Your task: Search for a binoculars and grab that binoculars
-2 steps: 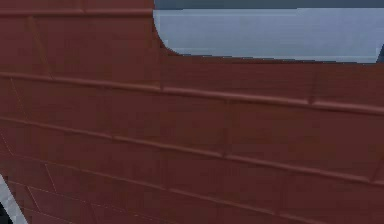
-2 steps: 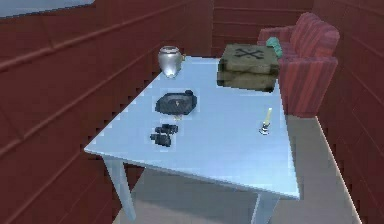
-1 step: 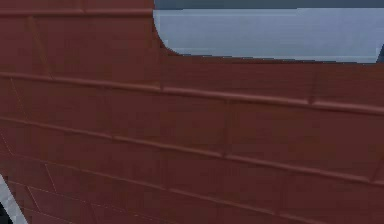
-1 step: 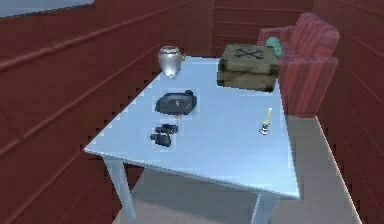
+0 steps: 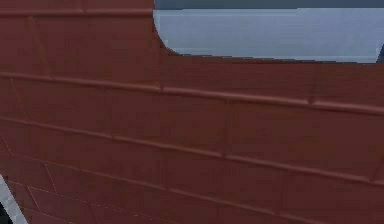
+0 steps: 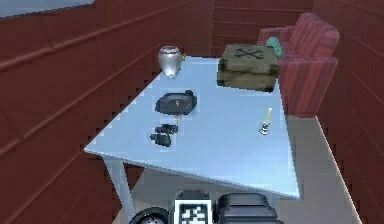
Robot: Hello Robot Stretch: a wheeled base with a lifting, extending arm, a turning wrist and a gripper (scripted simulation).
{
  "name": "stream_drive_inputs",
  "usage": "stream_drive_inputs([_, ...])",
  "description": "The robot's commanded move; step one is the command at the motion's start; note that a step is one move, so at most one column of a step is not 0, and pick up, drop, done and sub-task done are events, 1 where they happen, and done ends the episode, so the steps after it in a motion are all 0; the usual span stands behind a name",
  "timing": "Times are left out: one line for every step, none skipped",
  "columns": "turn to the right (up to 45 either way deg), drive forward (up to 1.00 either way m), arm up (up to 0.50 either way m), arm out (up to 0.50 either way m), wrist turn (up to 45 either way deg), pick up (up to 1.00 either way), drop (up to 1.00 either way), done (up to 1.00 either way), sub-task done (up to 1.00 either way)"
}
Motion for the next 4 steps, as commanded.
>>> stream_drive_inputs([0.0, 0.00, 0.00, 0.44, 0.0, 0.00, 0.00, 0.00, 0.00])
stream_drive_inputs([0.0, 0.00, 0.00, 0.00, 45.0, 0.00, 0.00, 0.00, 0.00])
stream_drive_inputs([0.0, 0.00, 0.00, 0.00, 45.0, 0.00, 0.00, 0.00, 0.00])
stream_drive_inputs([0.0, 0.00, 0.00, 0.00, 45.0, 0.00, 0.00, 0.00, 0.00])
